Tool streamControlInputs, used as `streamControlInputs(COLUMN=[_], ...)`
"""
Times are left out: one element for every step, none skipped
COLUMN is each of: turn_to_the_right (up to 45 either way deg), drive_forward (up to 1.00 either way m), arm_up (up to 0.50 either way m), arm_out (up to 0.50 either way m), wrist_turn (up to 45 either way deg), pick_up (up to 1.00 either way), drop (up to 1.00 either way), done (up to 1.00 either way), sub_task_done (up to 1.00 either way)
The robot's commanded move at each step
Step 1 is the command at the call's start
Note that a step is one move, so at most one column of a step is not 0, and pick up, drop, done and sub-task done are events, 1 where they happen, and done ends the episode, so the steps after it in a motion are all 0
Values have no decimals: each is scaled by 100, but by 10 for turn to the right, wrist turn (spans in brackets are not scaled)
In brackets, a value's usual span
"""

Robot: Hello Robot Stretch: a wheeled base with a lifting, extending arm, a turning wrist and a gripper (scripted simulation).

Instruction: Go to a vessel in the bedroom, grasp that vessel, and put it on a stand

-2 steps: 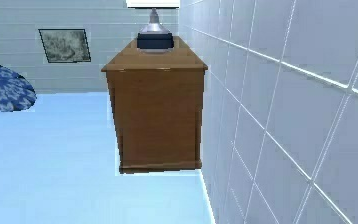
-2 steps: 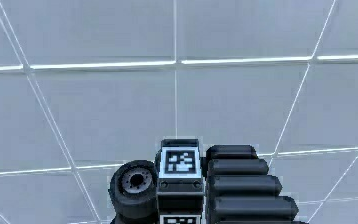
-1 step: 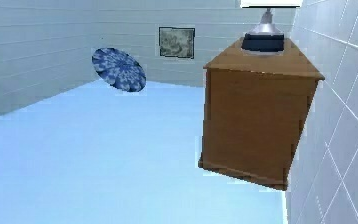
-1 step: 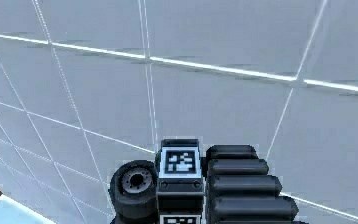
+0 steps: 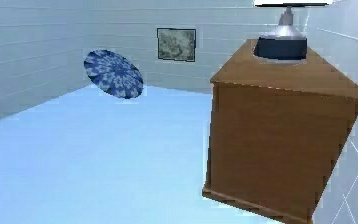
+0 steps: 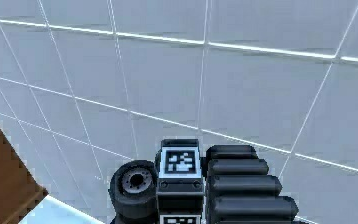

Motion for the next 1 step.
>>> streamControlInputs(turn_to_the_right=[-450], drive_forward=[0], arm_up=[0], arm_out=[0], wrist_turn=[0], pick_up=[0], drop=[0], done=[0], sub_task_done=[0])
